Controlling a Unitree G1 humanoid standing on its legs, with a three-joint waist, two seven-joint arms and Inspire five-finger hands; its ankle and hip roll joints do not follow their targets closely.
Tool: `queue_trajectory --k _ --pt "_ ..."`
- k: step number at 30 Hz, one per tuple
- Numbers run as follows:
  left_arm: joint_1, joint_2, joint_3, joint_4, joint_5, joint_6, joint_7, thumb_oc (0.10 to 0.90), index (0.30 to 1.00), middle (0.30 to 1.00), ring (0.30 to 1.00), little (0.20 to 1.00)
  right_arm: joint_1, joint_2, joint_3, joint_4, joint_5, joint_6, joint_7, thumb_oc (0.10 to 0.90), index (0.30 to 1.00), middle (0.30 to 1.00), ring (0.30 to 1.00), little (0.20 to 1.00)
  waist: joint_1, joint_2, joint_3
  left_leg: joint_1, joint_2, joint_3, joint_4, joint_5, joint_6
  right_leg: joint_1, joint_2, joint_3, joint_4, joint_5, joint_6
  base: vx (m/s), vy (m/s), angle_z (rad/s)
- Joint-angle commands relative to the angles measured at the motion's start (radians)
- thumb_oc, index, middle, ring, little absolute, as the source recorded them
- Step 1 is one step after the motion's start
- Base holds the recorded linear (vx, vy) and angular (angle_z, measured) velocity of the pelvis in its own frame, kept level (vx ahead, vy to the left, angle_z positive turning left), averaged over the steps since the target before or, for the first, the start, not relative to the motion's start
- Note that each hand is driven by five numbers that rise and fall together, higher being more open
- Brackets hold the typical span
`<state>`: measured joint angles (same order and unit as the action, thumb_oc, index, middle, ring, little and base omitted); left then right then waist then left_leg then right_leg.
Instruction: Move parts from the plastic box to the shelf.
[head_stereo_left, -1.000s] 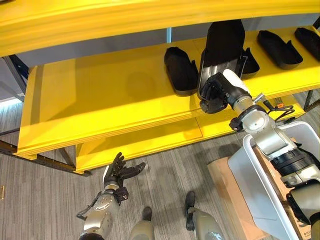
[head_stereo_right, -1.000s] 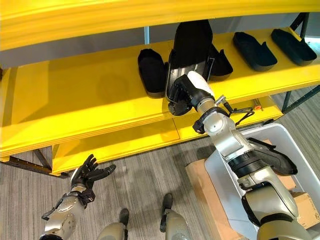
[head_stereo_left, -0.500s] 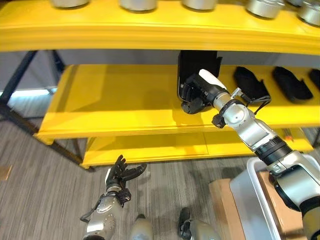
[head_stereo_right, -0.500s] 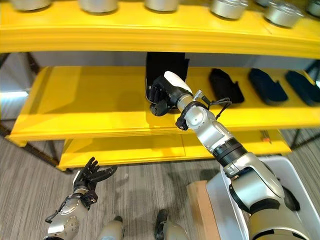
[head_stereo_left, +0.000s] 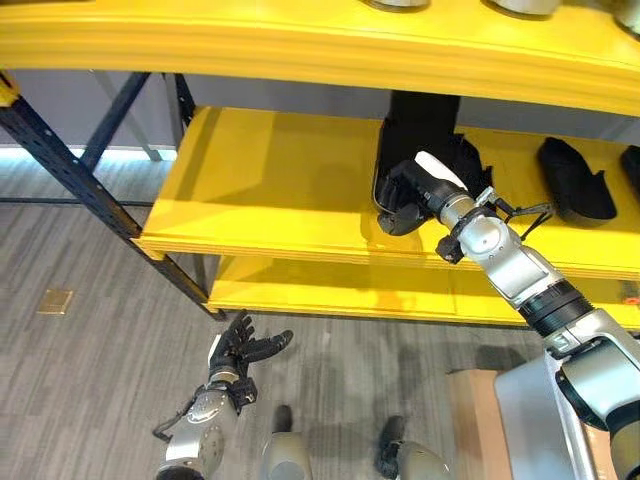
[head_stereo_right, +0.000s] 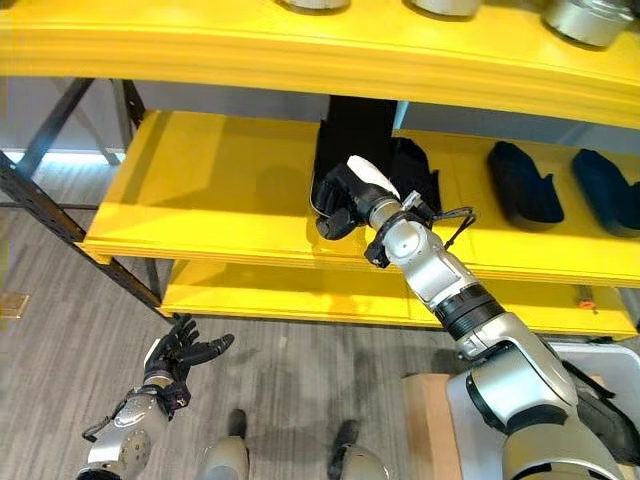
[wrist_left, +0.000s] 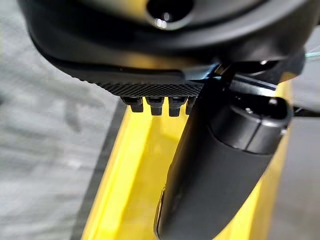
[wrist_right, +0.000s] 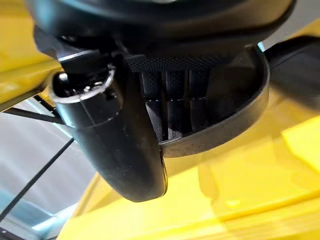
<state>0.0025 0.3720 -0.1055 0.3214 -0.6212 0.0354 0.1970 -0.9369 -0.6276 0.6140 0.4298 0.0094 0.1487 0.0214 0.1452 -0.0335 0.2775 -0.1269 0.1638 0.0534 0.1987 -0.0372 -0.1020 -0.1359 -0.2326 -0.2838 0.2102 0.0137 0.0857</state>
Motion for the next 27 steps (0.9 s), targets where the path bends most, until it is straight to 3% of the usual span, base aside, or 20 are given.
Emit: queue_trajectory --k 1,3,15,27 --pt "0.007 0.050 -0.031 -0.088 0.022 -0.078 0.003 0.900 1.000 1.000 1.000 1.000 -0.131 0.007 -0.081 -0.072 -0.023 -0.073 -0.059 0.400 0.300 0.300 0.300 0.300 0.006 -0.073 -0.120 -0.115 0.083 -0.032 0.074 0.007 -0.043 0.187 -0.099 0.037 -0.076 -0.078 0.108 0.06 0.059 0.13" --pt "0.013 0.046 -0.025 -0.093 0.012 -0.080 0.009 0.900 1.000 1.000 1.000 1.000 -0.149 0.020 -0.071 -0.056 -0.022 -0.071 -0.060 0.400 0.300 0.300 0.300 0.300 0.009 -0.086 -0.126 -0.116 0.082 -0.024 0.081 -0.005 -0.039 0.191 -0.103 0.034 -0.093 -0.063 0.114 0.07 0.037 0.05" --pt "0.021 0.060 -0.030 -0.106 -0.001 -0.086 -0.011 0.900 1.000 1.000 1.000 1.000 -0.227 0.035 0.005 0.093 -0.012 -0.069 -0.027 0.400 0.300 0.300 0.300 0.300 0.034 -0.104 -0.125 -0.132 0.090 -0.037 0.065 0.006 -0.046 0.190 -0.084 0.014 -0.101 -0.059 0.117 0.03 -0.009 -0.01" --pt "0.049 0.097 -0.015 -0.150 -0.039 -0.101 -0.016 0.900 1.000 1.000 1.000 1.000 -0.303 -0.015 0.053 0.187 0.048 -0.068 -0.003 0.400 0.300 0.300 0.300 0.300 0.089 -0.049 -0.010 -0.272 0.081 -0.117 0.181 -0.006 -0.045 0.039 -0.099 -0.017 0.128 -0.147 0.096 -0.05 -0.020 0.14"
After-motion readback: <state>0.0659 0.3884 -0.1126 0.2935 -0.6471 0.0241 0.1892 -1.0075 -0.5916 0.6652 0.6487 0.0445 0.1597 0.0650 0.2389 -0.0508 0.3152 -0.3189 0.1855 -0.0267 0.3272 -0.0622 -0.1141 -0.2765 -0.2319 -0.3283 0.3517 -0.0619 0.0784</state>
